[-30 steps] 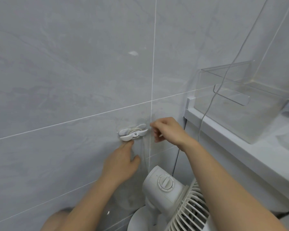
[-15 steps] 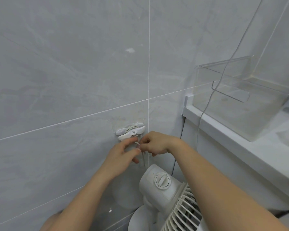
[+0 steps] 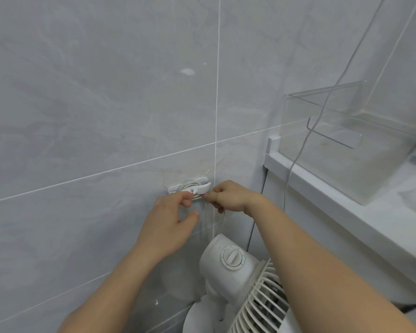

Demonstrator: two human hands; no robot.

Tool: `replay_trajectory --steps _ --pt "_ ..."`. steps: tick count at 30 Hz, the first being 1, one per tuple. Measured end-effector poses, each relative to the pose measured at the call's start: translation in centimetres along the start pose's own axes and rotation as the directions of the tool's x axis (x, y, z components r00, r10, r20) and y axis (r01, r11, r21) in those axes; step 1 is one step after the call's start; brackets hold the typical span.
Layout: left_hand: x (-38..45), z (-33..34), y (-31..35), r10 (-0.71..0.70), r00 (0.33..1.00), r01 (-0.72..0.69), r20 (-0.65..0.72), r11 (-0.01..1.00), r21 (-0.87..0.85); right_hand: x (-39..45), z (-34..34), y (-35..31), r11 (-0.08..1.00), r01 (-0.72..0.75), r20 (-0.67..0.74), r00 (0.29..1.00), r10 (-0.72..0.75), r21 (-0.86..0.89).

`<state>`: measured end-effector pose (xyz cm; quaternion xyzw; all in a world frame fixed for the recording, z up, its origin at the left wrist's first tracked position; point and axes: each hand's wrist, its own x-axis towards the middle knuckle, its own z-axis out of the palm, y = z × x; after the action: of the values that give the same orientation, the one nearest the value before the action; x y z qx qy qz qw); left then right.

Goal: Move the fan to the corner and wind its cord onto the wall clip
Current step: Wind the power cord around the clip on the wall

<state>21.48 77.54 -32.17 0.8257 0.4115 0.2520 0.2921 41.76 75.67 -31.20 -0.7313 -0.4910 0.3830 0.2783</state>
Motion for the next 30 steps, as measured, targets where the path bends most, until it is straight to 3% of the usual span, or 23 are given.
replay_trajectory --steps 4,8,12,19,25,30 --pt "0.2 0.3 -0.4 -0.008 1.000 0.008 -0.025 1.000 0.024 -0.2 -0.7 0.4 0.970 -0.047 0.052 0.998 0.036 0.240" --pt "0.4 0.3 -0.6 -0.007 0.999 0.008 -0.043 0.999 0.035 0.7 -0.5 0.9 0.976 0.012 -0.104 0.994 0.011 0.219" --pt "0.2 0.6 -0.6 0.013 0.998 -0.010 -0.056 0.999 0.048 1.2 -0.2 0.6 0.966 0.097 -0.327 0.945 -0.014 0.239" --pt "0.0 0.8 -0.7 0.053 0.997 -0.048 -0.063 0.995 0.083 0.7 -0.4 0.0 0.900 0.137 -0.339 0.941 0.013 0.415" --pt "-0.2 0.8 -0.6 0.040 0.998 -0.036 -0.058 0.997 0.071 0.2 -0.2 -0.5 0.935 0.147 -0.347 0.937 -0.027 0.323" --pt "-0.2 0.7 -0.4 0.032 0.998 -0.032 -0.046 0.999 -0.006 -0.4 -0.1 -1.7 0.923 0.302 -0.392 0.899 -0.193 0.240"
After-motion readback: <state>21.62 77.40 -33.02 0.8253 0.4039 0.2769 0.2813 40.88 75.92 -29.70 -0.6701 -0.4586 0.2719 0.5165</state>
